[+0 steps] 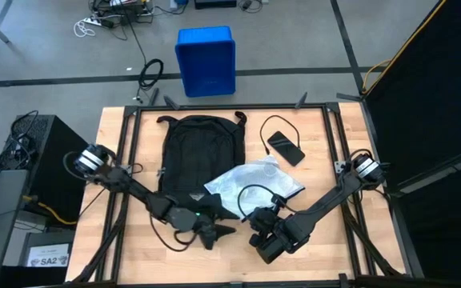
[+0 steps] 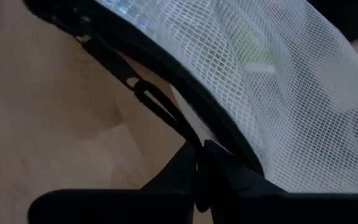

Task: Unpack backpack
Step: Open the zip bag

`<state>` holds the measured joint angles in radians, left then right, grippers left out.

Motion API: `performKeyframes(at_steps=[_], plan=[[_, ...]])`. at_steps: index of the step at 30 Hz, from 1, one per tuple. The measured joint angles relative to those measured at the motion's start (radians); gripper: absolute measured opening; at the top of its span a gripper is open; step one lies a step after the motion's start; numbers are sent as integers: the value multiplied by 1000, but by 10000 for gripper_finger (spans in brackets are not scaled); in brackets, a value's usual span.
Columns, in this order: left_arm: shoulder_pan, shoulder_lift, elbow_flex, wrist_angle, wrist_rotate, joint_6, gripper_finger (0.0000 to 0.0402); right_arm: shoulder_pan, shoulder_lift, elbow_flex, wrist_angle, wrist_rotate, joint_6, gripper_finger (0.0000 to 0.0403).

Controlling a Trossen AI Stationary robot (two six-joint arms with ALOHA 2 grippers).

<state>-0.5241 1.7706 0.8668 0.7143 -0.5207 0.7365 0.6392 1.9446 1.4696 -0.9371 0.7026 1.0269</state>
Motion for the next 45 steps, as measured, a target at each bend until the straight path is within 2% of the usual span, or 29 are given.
performKeyframes(at_steps=[7, 16, 21, 26, 36, 45], plan=[[19, 106, 74, -1, -30, 50, 195, 0, 0, 0, 8, 0, -2, 0], [18, 100, 75, 1, -104, 51, 133, 2, 0, 0, 23, 1, -10, 0], [8, 100, 75, 7, -170, 92, 118, 2, 0, 0, 22, 1, -10, 1], [-14, 100, 75, 22, -188, 132, 104, 2, 0, 0, 22, 1, -10, 1], [-34, 99, 75, 64, -188, 169, 9, 2, 0, 0, 22, 1, -10, 1], [-34, 99, 75, 67, -187, 161, 3, 2, 0, 0, 23, 1, -10, 1]])
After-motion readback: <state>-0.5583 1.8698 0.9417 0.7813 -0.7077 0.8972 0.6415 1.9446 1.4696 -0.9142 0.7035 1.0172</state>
